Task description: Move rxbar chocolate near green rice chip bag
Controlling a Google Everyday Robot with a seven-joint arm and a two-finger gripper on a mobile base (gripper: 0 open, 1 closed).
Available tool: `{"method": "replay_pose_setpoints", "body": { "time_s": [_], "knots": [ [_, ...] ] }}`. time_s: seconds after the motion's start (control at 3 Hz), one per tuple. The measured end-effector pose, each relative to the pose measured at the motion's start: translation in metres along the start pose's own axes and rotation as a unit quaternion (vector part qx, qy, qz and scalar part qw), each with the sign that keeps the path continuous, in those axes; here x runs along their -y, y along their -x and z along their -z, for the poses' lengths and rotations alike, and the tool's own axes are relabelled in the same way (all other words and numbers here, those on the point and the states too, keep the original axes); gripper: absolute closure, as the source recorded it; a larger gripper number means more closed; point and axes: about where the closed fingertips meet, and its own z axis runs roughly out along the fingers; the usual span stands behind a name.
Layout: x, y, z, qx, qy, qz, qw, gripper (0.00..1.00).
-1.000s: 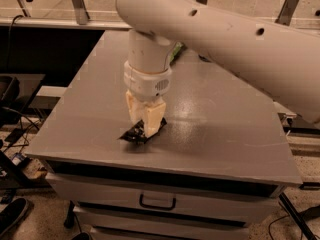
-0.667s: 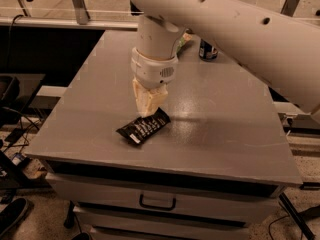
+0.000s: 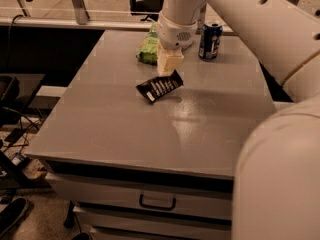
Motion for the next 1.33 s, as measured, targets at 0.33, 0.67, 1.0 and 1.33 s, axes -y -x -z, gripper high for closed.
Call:
{"method": "replay_pose_setpoints", "body": {
  "time_s": [0.33, 0.67, 1.0, 1.33],
  "knots": [
    [0.033, -0.024, 0.009, -0.003, -0.027, -0.034, 0.999, 1.0],
    [0.058, -0.039, 0.008, 0.002, -0.049, -0.061, 0.9969, 1.0],
    [0.075, -0.048, 0.007, 0.002, -0.064, -0.087, 0.9941, 0.82],
    [0.085, -0.053, 0.007, 0.001, -0.075, -0.105, 0.9916, 0.59]
  ]
}}
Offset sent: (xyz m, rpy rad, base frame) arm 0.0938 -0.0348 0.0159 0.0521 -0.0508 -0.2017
